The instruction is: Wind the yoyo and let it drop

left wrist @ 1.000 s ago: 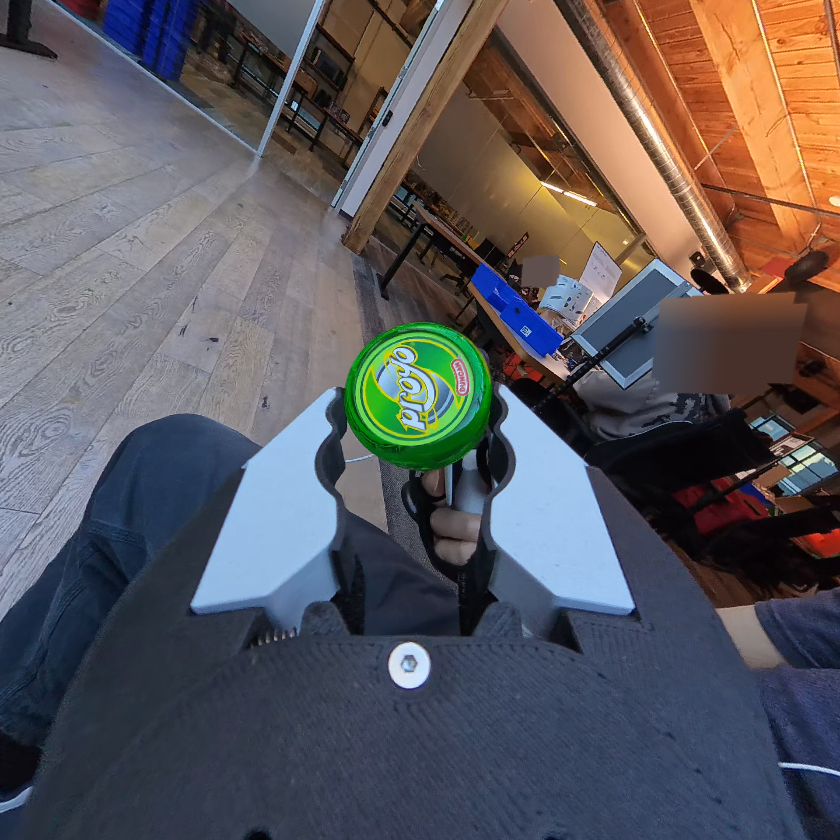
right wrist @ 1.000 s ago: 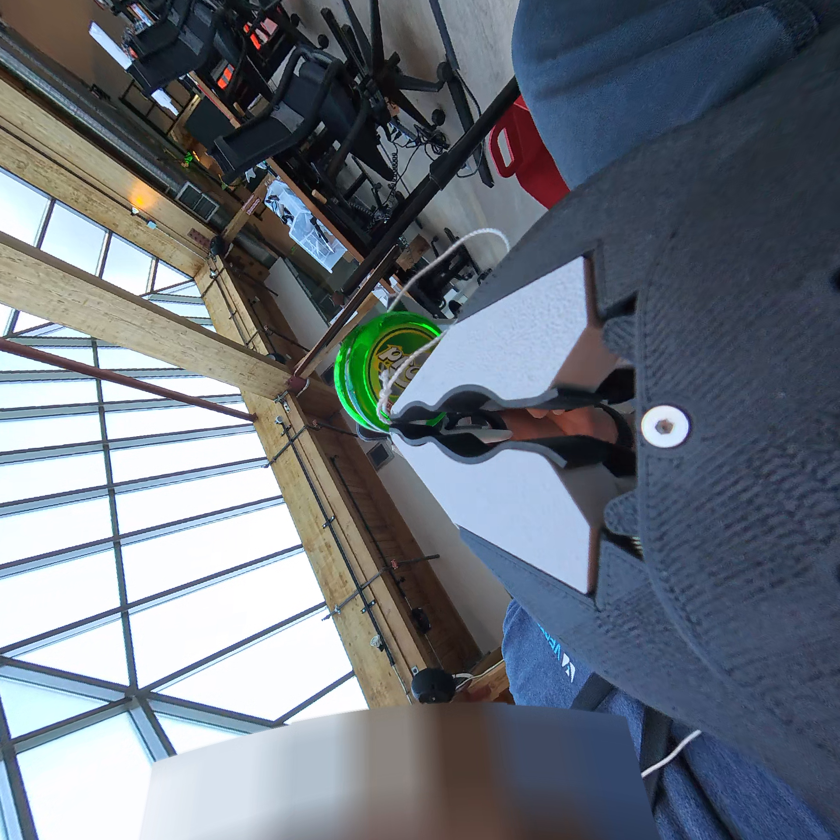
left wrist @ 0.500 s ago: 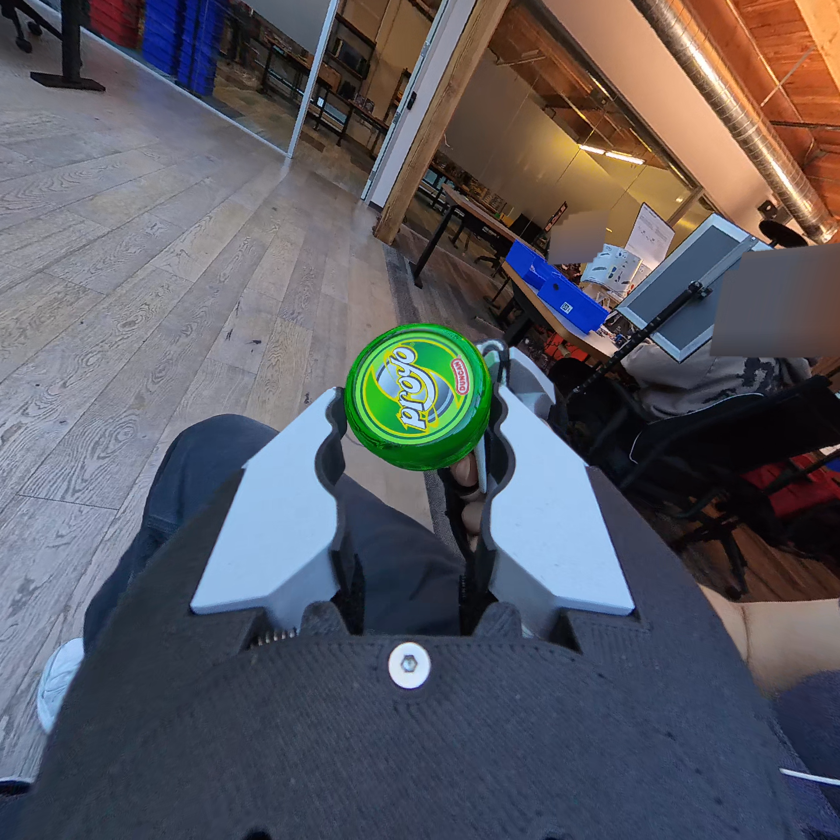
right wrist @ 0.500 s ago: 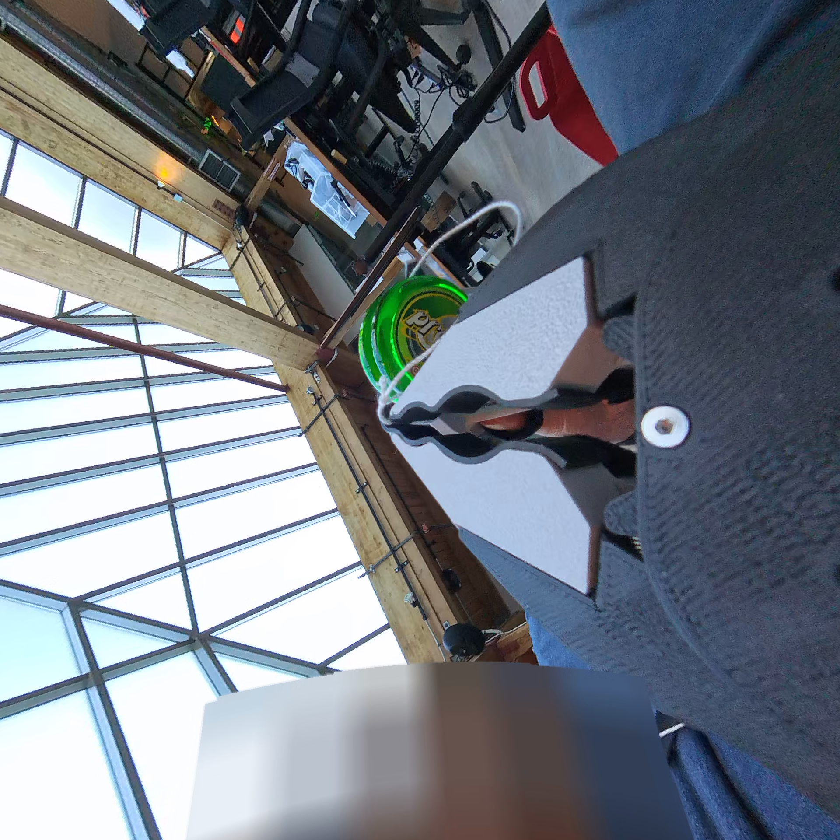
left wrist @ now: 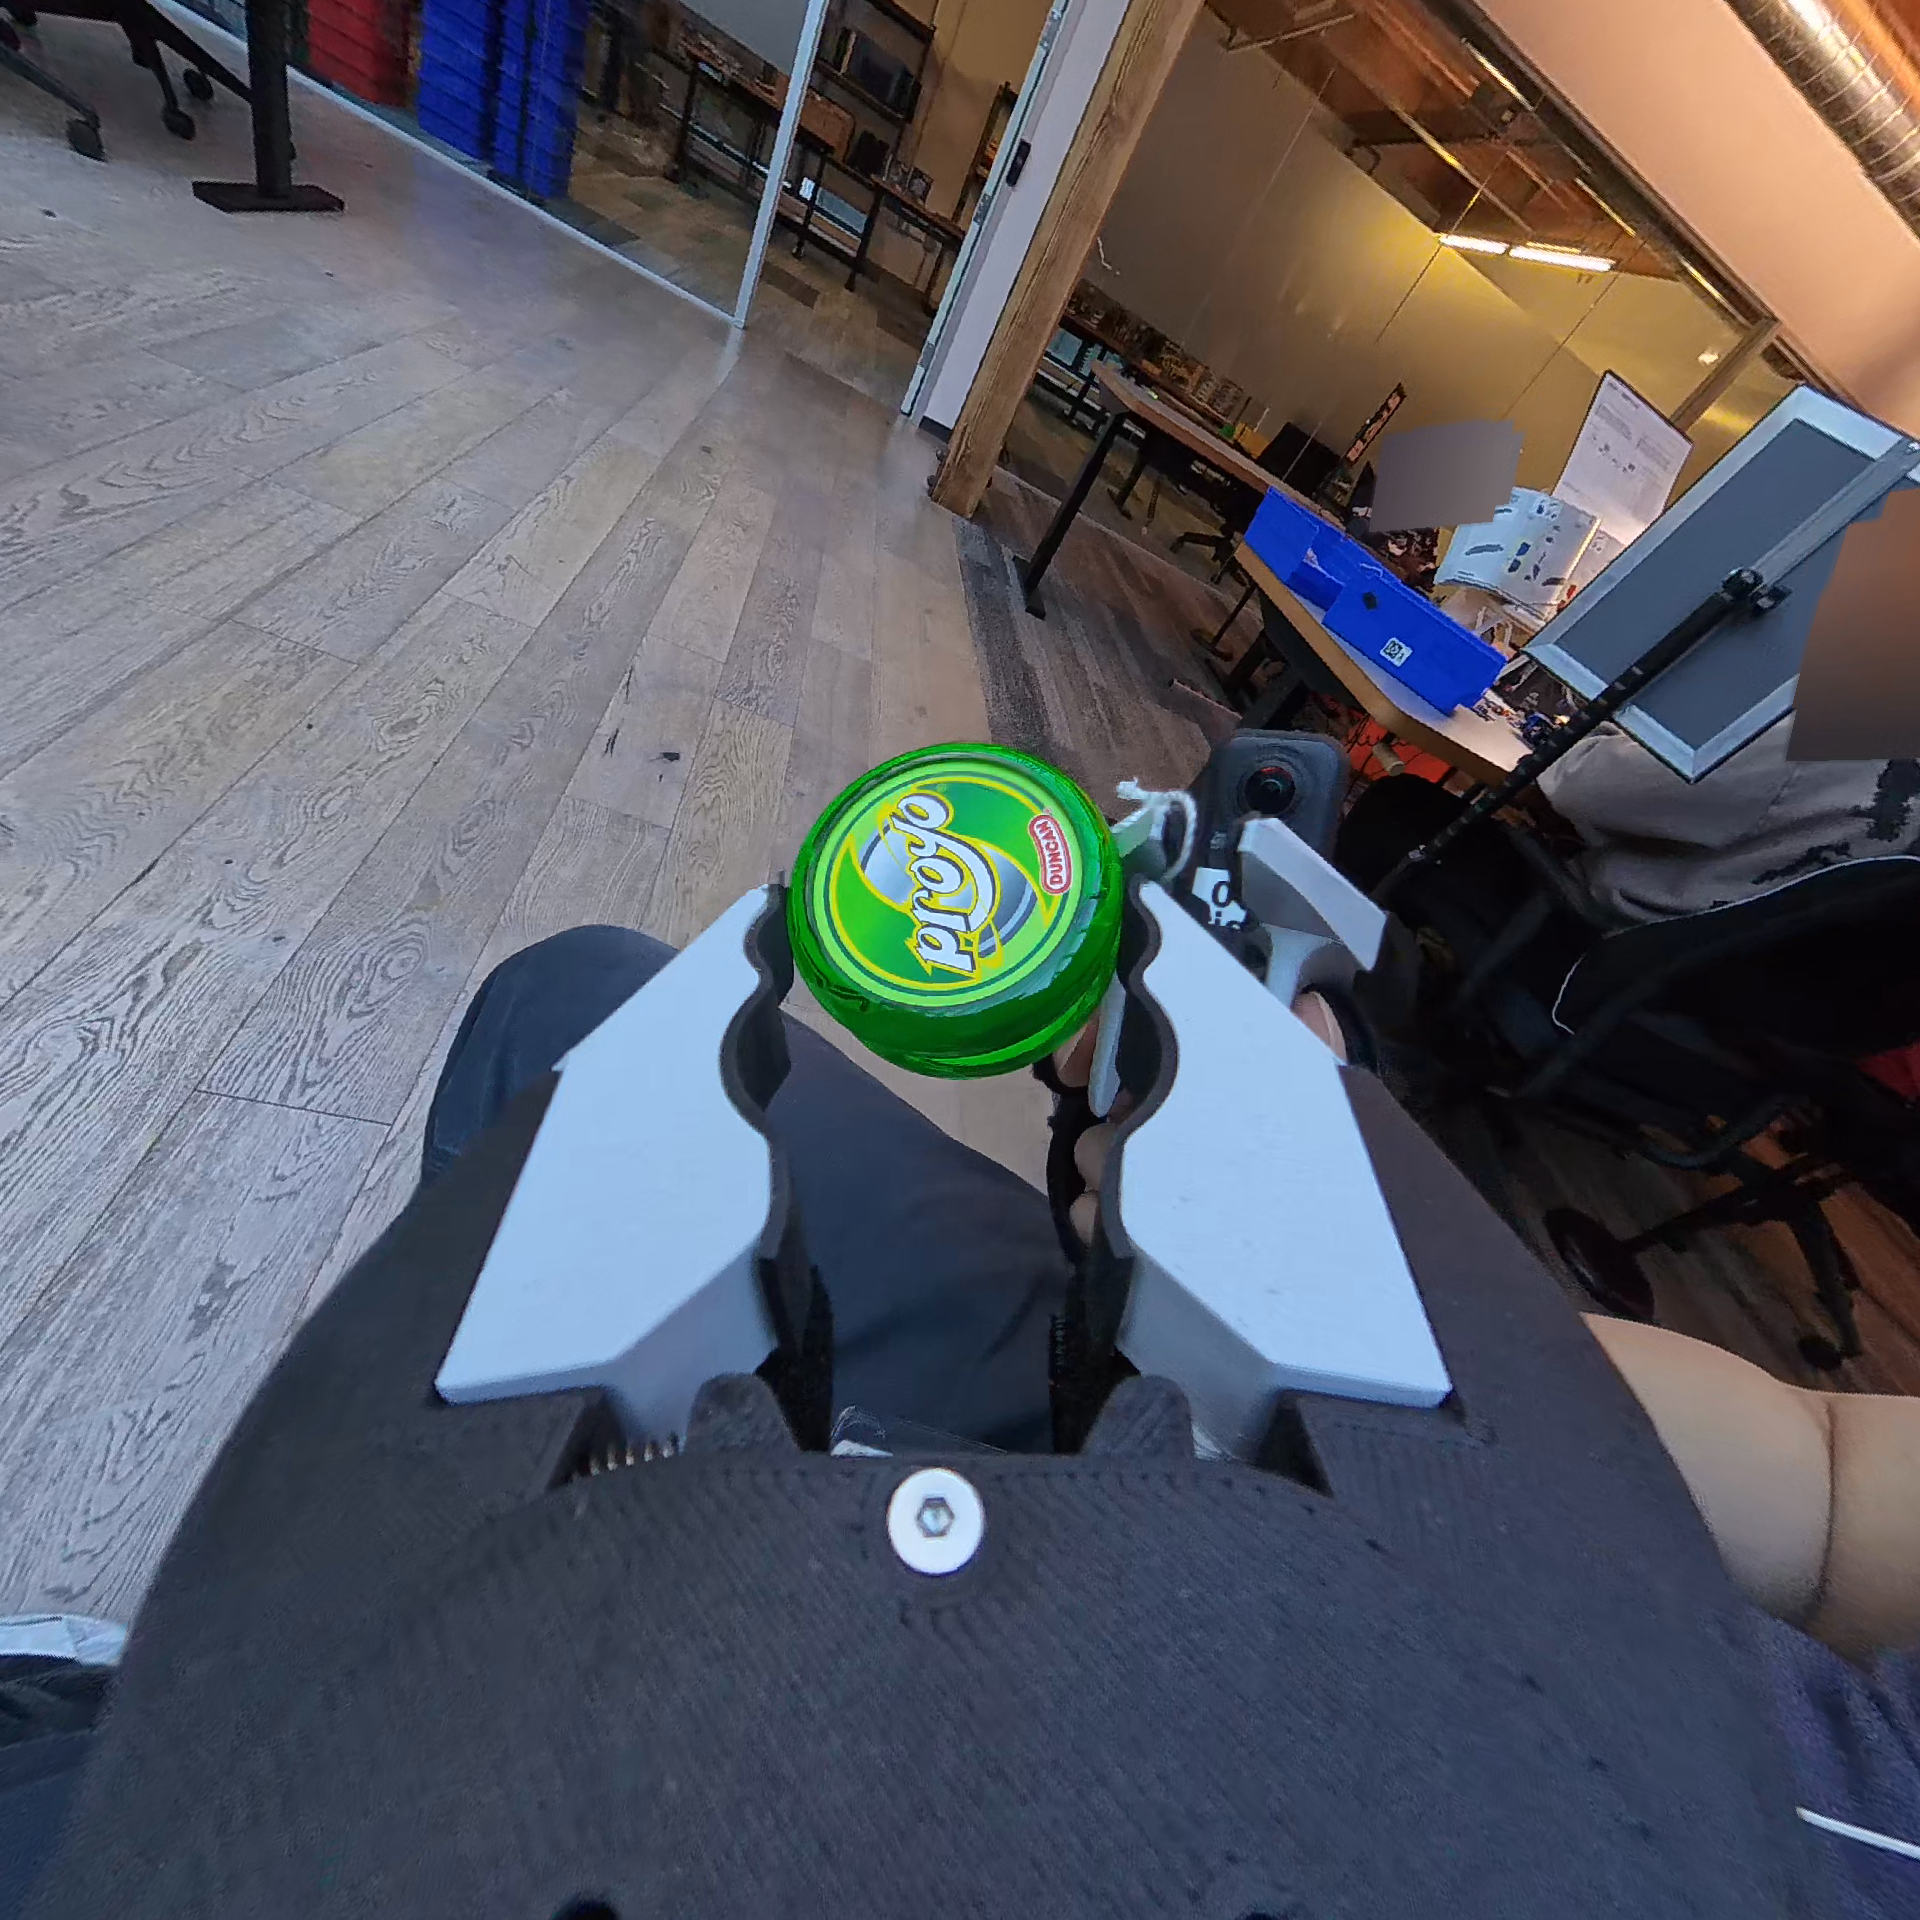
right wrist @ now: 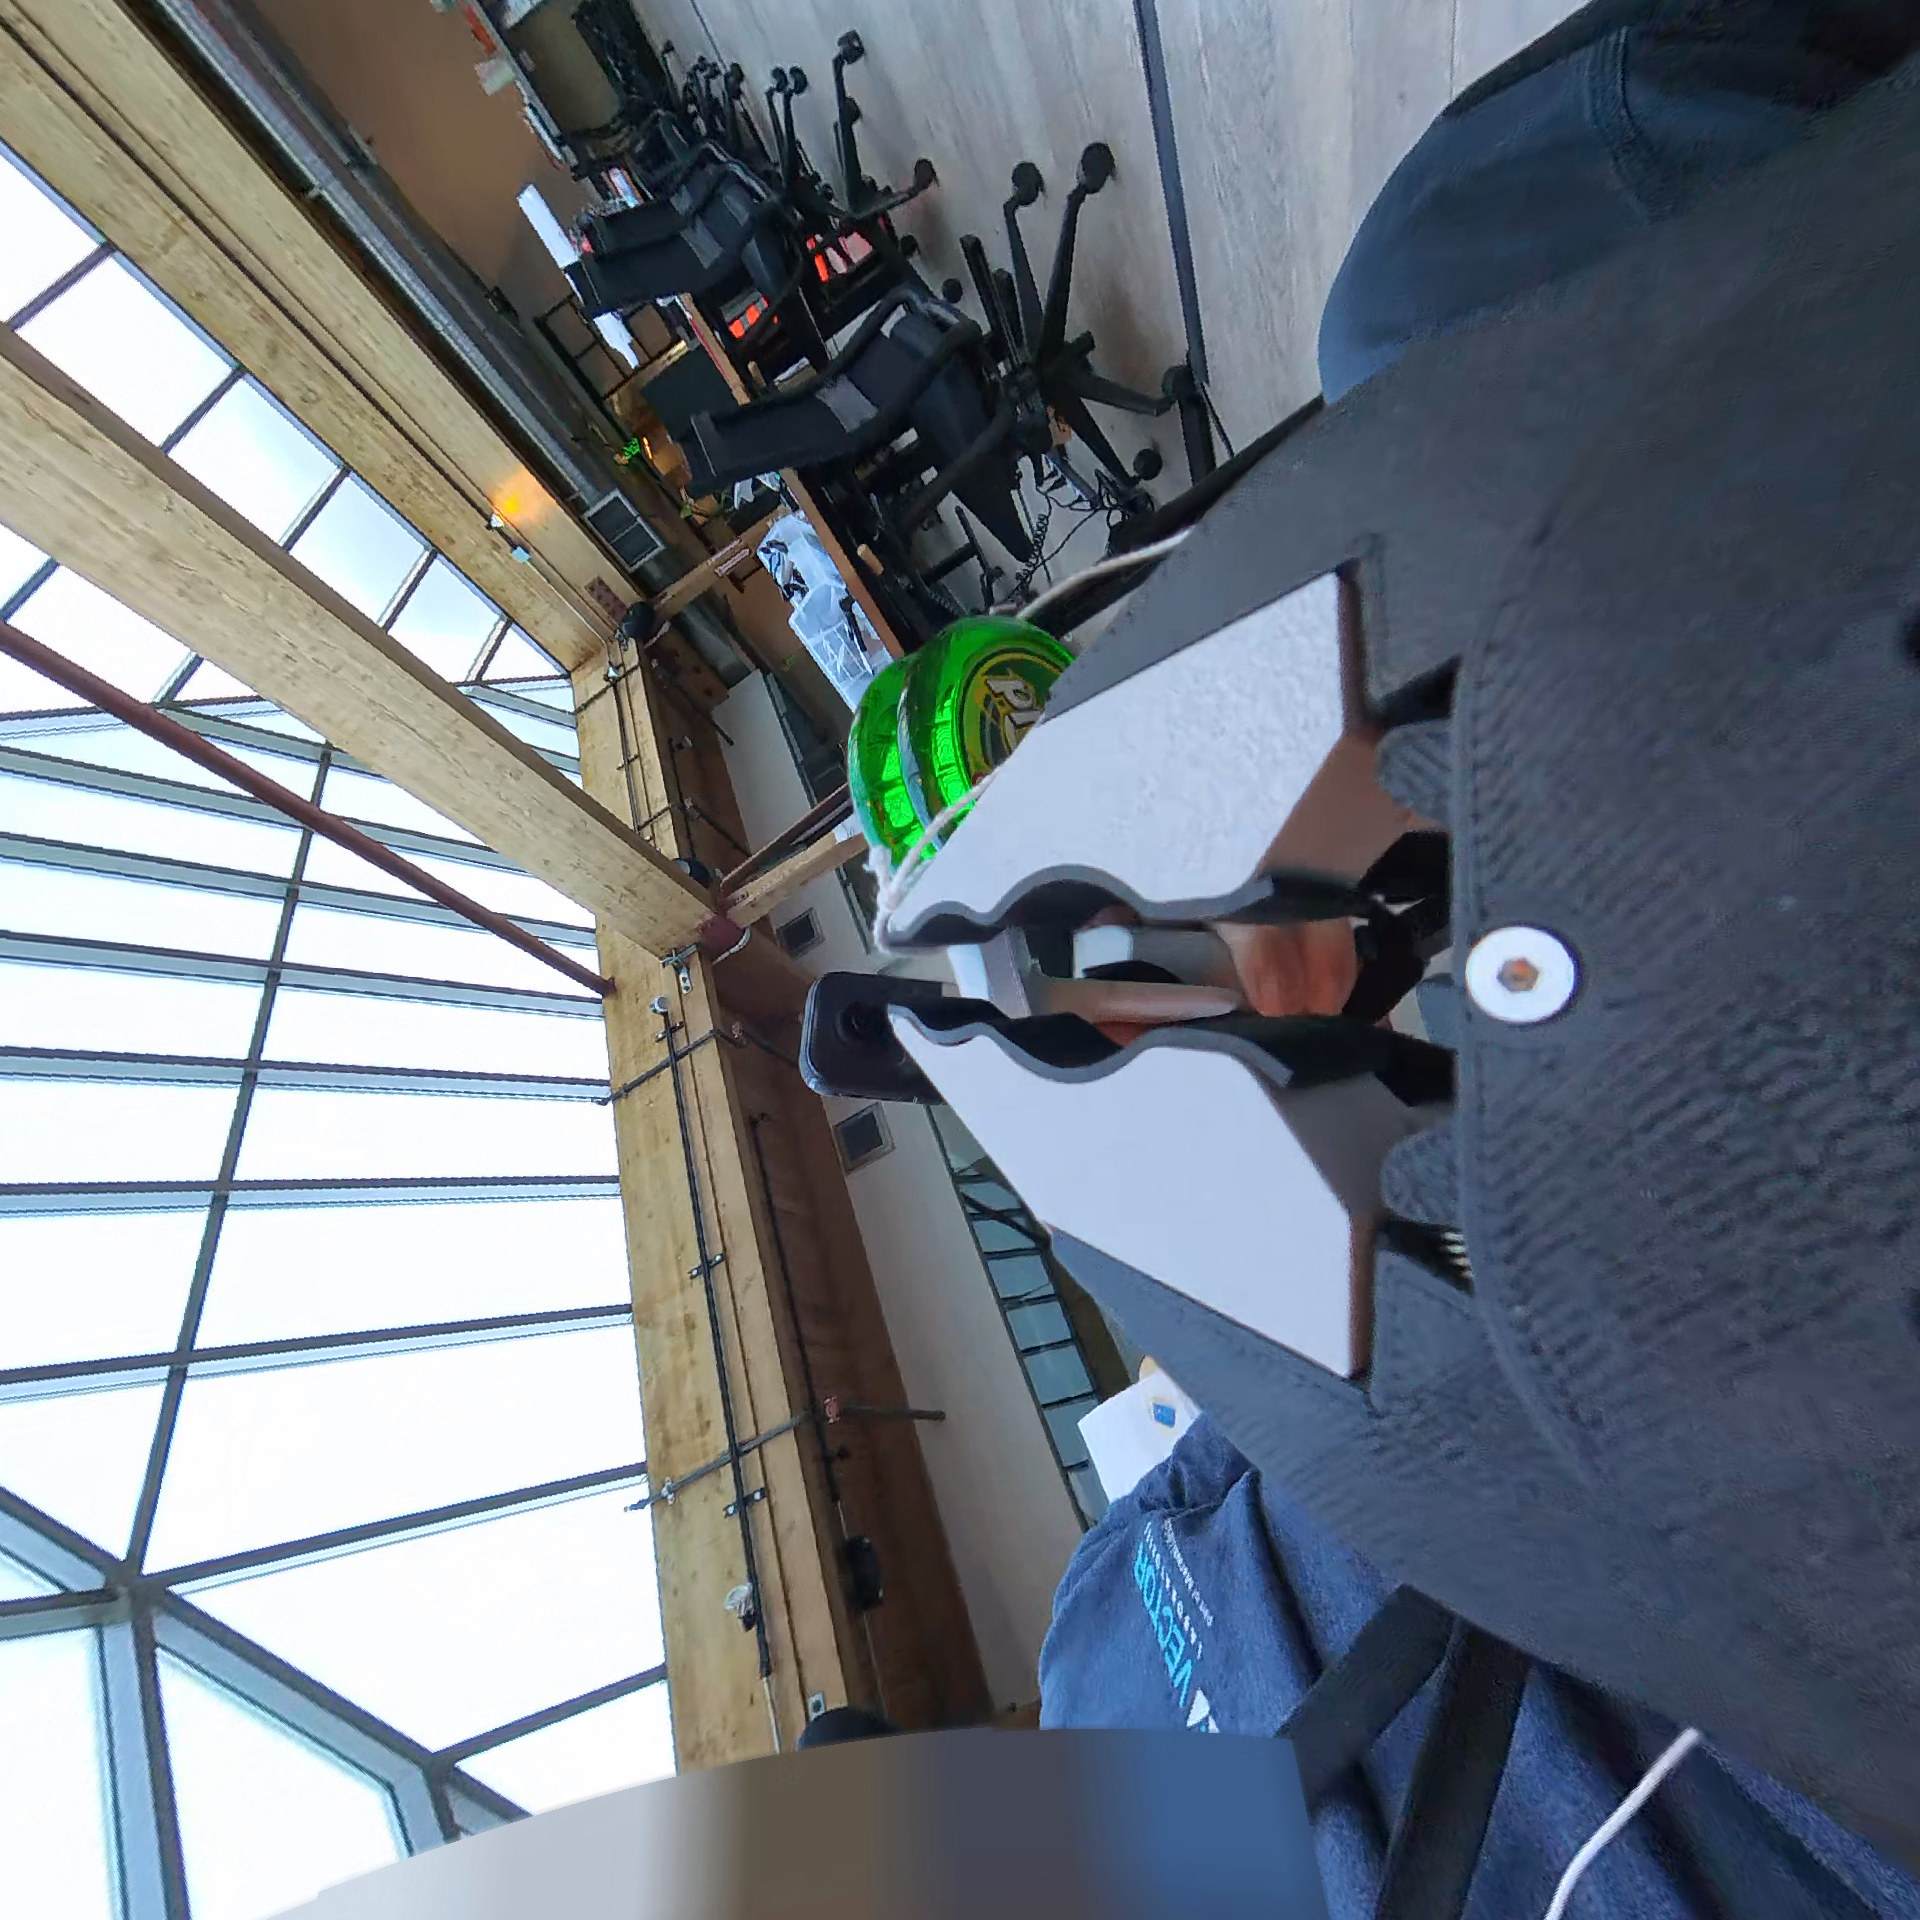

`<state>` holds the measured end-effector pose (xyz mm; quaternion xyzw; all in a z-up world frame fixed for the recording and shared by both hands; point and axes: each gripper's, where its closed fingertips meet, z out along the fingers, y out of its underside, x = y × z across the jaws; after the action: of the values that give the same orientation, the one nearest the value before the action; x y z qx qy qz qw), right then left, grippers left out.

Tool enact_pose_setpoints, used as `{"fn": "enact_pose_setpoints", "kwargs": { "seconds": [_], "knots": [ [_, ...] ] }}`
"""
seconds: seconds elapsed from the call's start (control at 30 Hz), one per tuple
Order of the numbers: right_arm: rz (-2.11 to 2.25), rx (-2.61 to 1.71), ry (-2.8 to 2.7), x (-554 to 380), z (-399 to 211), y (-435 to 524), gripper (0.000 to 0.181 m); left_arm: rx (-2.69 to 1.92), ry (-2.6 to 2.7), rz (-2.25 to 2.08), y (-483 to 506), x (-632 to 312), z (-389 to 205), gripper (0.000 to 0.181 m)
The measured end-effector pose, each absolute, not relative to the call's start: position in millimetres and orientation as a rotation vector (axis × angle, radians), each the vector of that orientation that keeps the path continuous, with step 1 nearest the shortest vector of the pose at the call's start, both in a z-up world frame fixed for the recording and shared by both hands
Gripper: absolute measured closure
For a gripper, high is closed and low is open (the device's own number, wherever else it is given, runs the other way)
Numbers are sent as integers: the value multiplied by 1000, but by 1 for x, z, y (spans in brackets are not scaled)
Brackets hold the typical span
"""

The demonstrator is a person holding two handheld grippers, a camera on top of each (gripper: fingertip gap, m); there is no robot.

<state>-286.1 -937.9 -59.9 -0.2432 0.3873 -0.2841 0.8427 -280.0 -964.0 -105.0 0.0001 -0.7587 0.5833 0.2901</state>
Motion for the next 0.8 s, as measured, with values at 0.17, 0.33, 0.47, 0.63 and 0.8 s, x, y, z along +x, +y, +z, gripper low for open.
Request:
{"fn": "enact_pose_setpoints", "kwargs": {
  "seconds": [0.17, 0.33, 0.47, 0.63, 0.8],
  "knots": [
    [-672, -561, 796, -287, -57, -932, 160, -31, -2081, 1602, -963, -279, -105, 119],
    [-753, -613, 747, -290, -53, -922, 156, -49, -2095, 1637, -961, -280, -102, 119],
    [-719, -594, 732, -290, -51, -921, 156, -60, -2108, 1641, -961, -281, -103, 119],
    [-659, -572, 762, -288, -57, -924, 169, -93, -2154, 1649, -961, -282, -108, 119],
    [-466, -471, 681, -297, -53, -926, 181, -108, -2185, 1637, -963, -282, -116, 119]
  ]
}}
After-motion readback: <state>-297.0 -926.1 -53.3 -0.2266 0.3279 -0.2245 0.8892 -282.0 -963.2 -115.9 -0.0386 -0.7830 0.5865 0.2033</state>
